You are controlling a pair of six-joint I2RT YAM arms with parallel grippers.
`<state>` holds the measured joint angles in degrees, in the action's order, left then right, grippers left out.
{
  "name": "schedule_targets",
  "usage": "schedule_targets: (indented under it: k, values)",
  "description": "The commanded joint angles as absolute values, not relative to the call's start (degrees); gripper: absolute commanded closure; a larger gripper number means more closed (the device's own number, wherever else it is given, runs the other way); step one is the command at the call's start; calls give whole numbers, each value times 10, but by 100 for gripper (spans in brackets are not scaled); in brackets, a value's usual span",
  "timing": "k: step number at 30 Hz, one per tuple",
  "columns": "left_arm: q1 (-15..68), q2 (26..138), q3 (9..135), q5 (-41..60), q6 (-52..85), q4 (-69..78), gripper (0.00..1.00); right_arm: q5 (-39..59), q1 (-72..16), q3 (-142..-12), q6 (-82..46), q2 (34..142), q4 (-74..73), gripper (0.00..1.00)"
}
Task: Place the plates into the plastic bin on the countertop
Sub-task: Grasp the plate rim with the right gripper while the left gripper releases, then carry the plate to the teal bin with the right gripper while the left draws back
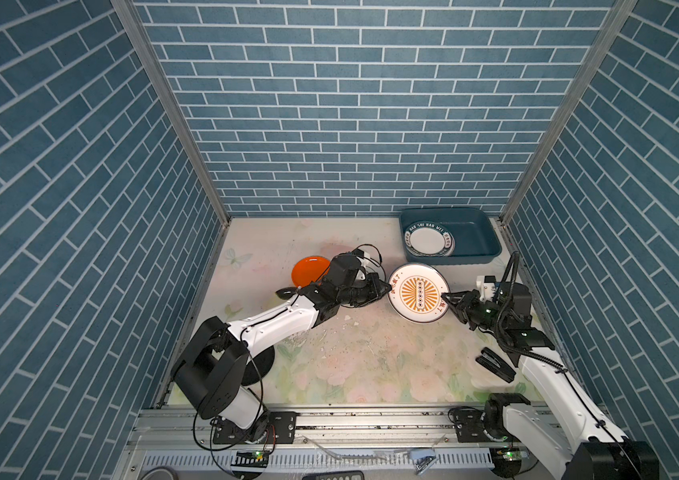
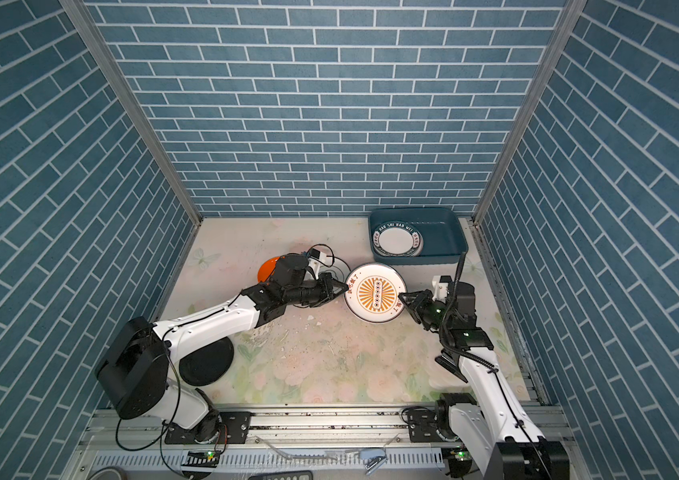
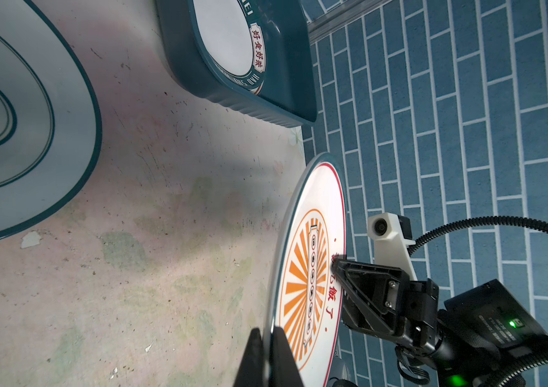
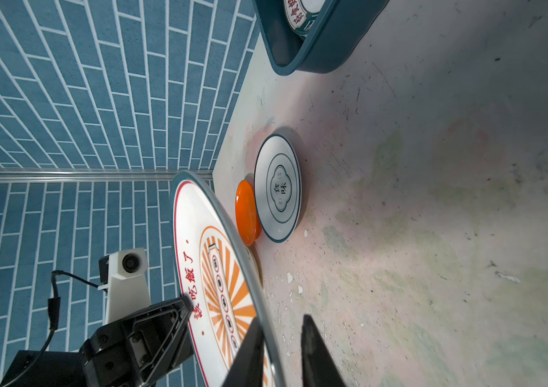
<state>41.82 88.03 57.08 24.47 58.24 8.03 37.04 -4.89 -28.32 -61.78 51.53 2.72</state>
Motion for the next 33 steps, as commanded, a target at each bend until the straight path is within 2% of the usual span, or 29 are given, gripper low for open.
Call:
schedule_targets:
  k: [1, 2, 3, 5, 7, 9, 12, 26, 33]
  values:
    - [421, 883, 589, 253, 580, 107, 100, 358, -52, -275, -628, 509, 24, 91]
    - [421, 882, 589, 251, 579, 106, 93, 357, -52, -275, -629, 508, 25, 96]
    - [421, 882, 589, 251, 578, 103, 81, 356, -53, -274, -630, 507, 27, 100]
    - [421, 882, 589, 251, 573, 102, 55, 353, -53, -274, -631, 503, 31, 100]
    - [421, 880, 589, 250, 566, 99, 37, 349, -53, -272, -635, 499, 33, 100]
    - [420, 875, 589, 246, 559, 93, 25, 346, -52, -270, -640, 494, 33, 100]
    - [418, 864, 588, 243, 546, 84, 1, 342, -52, -267, -641, 489, 35, 100]
    - [341, 810, 562, 254, 492, 23, 0, 320, -52, -305, -624, 507, 54, 100]
    - [293, 758, 533, 240, 455, -25, 0, 304, -50, -384, -569, 569, 110, 100]
